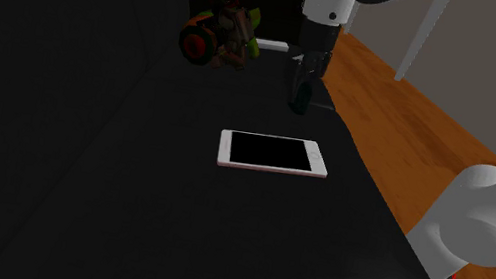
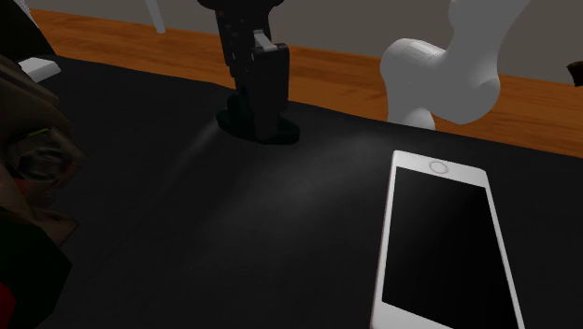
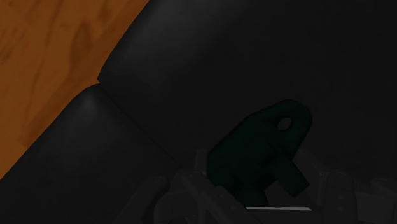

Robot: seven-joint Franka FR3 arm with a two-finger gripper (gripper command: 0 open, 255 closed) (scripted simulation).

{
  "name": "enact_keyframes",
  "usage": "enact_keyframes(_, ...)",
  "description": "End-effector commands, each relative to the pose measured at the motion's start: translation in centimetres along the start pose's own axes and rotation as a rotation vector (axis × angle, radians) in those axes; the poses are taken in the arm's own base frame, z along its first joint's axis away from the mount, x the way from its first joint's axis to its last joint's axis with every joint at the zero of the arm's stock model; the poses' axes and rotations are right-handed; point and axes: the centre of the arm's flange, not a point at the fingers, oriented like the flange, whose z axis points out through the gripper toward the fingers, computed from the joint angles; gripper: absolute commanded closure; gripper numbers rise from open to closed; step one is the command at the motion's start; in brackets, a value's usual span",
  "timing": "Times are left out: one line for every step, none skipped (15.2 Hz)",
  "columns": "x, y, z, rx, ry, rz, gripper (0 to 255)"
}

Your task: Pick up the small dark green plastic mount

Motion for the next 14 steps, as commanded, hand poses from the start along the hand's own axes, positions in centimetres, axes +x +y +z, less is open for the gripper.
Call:
enact_keyframes(0.0,0.0,0.1,0.000,-0.003,-0.001,255)
enact_keyframes(0.0,-0.1,0.1,0.000,-0.003,-0.001,255)
enact_keyframes(0.0,0.0,0.1,0.000,-0.003,-0.001,255)
enact_keyframes(0.0,0.0,0.0,0.000,-0.002,-0.001,255)
enact_keyframes(0.0,0.0,-0.5,0.000,-0.002,-0.001,255)
enact_keyframes(0.0,0.0,-1.0,0.000,-0.002,-0.001,255)
enact_keyframes(0.0,0.0,-1.6,0.000,-0.002,-0.001,255)
enact_keyframes(0.0,0.0,-2.1,0.000,-0.002,-0.001,255)
enact_keyframes(0.0,0.0,-2.6,0.000,-0.002,-0.001,255)
enact_keyframes(0.0,-0.1,-3.1,0.000,-0.002,-0.001,255)
enact_keyframes(0.1,-0.1,-3.7,0.000,-0.002,-0.001,255)
enact_keyframes(0.1,-0.1,-4.2,0.000,-0.002,-0.001,255)
enact_keyframes(0.1,-0.1,-4.7,0.000,-0.002,-0.001,255)
enact_keyframes(0.1,-0.1,-5.3,0.000,-0.002,-0.001,255)
